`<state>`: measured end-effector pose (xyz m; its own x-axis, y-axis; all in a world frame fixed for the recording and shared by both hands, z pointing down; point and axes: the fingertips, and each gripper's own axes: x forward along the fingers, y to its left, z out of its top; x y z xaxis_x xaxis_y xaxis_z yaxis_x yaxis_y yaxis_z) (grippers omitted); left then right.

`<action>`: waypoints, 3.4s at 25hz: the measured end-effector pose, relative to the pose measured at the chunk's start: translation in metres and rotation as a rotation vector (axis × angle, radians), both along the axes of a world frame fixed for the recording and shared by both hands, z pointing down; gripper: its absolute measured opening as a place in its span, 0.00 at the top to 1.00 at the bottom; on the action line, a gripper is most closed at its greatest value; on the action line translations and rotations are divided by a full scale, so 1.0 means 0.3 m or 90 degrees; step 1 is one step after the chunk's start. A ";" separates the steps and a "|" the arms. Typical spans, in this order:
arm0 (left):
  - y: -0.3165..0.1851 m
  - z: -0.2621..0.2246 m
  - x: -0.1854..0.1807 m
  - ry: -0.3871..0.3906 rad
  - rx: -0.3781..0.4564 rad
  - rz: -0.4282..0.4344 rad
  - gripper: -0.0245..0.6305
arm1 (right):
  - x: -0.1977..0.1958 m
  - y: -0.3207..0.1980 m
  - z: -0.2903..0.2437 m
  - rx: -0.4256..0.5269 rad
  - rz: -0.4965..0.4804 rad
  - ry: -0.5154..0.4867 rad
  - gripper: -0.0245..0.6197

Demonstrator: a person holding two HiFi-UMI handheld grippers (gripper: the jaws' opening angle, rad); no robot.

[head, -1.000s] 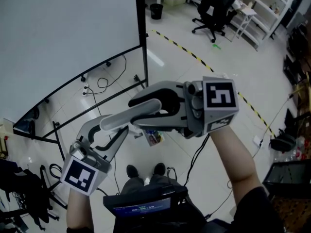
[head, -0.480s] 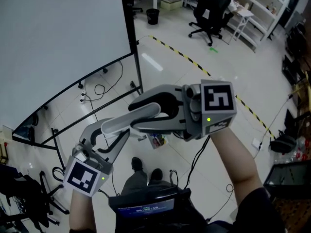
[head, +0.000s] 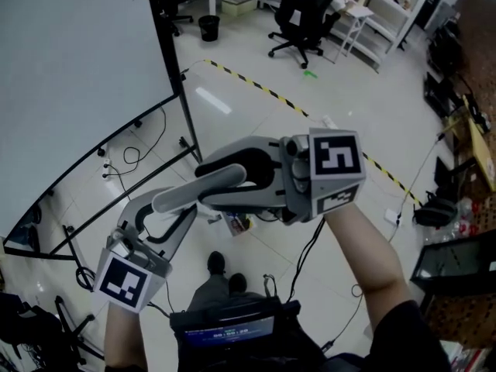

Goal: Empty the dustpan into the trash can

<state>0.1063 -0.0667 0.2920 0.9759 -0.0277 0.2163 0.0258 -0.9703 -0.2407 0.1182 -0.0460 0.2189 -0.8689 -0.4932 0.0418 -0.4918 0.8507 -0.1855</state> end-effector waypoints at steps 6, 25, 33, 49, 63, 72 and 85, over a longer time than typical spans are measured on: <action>-0.063 0.001 0.081 0.017 -0.010 0.046 0.77 | 0.066 -0.070 0.005 -0.021 0.031 0.014 0.73; -0.264 0.059 0.239 0.051 -0.030 0.129 0.78 | 0.218 -0.278 0.068 -0.058 0.116 -0.003 0.74; -0.245 0.044 0.374 0.048 -0.027 0.130 0.78 | 0.360 -0.259 0.059 -0.049 0.116 -0.037 0.74; -0.107 0.068 0.651 0.000 0.014 0.085 0.78 | 0.646 -0.110 0.069 -0.022 0.048 -0.080 0.74; 0.131 0.021 0.772 -0.014 0.088 0.113 0.78 | 0.773 0.138 0.030 0.025 0.059 -0.128 0.74; 0.135 0.025 0.792 -0.012 0.107 0.119 0.78 | 0.794 0.156 0.056 0.024 0.071 -0.155 0.74; 0.188 0.049 0.720 -0.023 0.126 0.143 0.78 | 0.725 0.217 0.075 0.009 0.123 -0.160 0.74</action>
